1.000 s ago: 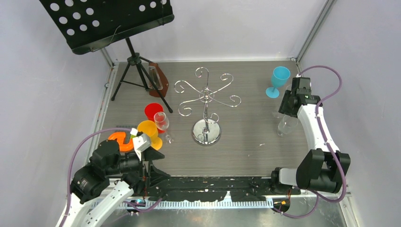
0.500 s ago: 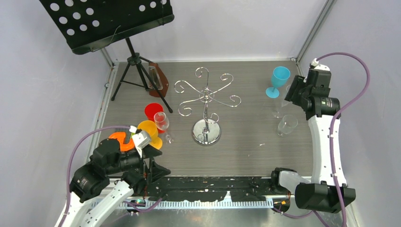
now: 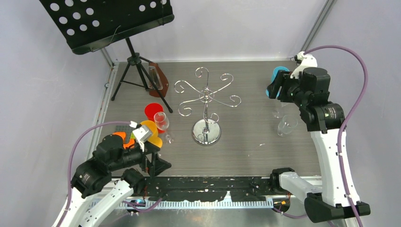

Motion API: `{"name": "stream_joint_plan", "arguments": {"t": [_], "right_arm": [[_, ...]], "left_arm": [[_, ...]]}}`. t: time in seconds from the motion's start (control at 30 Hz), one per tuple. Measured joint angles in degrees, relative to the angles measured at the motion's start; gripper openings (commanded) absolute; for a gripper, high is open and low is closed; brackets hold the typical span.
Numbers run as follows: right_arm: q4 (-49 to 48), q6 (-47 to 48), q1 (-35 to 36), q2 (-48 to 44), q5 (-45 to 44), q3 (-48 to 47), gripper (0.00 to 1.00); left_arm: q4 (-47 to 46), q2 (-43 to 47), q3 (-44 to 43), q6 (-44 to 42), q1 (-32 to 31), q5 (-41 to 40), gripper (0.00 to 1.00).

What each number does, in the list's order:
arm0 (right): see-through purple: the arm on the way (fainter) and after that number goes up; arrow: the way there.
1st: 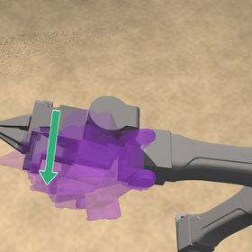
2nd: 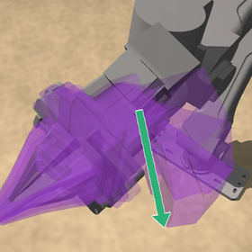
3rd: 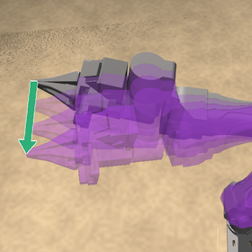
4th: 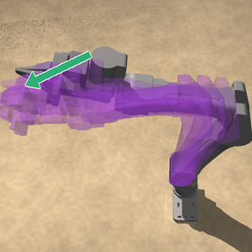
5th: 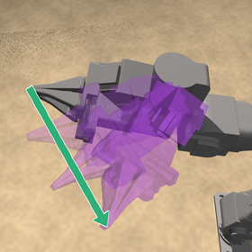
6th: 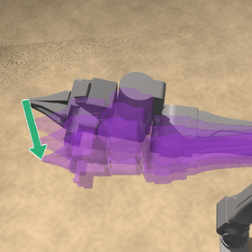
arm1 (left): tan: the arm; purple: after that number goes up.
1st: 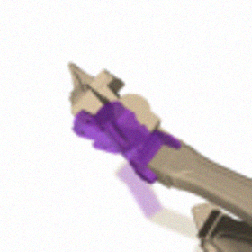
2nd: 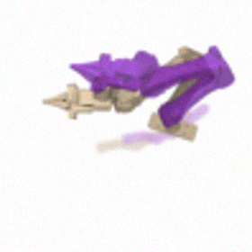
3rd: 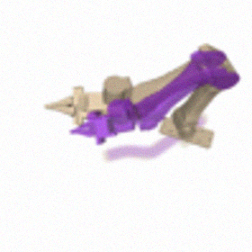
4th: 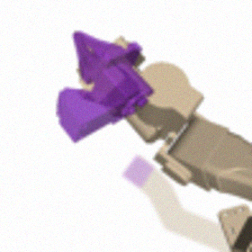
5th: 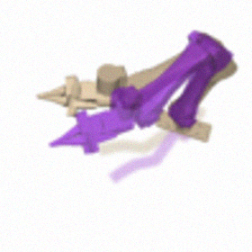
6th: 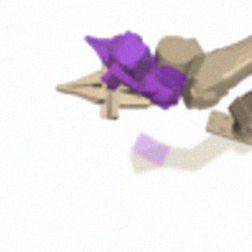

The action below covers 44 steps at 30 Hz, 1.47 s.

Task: Take the wine glass off the wine glass rack
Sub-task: Reset both arms

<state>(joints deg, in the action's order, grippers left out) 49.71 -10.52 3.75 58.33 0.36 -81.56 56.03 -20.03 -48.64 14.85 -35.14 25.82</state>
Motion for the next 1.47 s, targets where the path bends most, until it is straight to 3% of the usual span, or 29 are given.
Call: {"name": "stream_joint_plan", "arguments": {"t": [0.5,0.6,0.63,1.07,1.47], "right_arm": [[-8.5,0.0,13.4,-8.8,7.7,2.6,0.79],[-10.1,-0.2,13.8,-12.3,9.3,5.3,0.89],[-10.8,-0.3,13.8,-13.4,9.9,6.4,0.99],[-10.3,-2.9,13.9,-20.7,11.8,21.6,0.95],[-8.1,-5.2,13.9,-20.3,7.9,24.4,0.95]], "left_arm": [[-1.7,-1.0,-2.9,4.5,0.0,-12.0,1.00],[-1.8,-1.3,-4.9,4.7,0.0,-15.8,1.00],[-1.9,-1.4,-5.7,4.8,0.0,-17.1,1.00],[-1.3,-5.3,-13.6,4.7,0.0,-30.6,1.00],[-0.8,-6.3,-14.4,6.0,0.0,-34.2,1.00]]}}
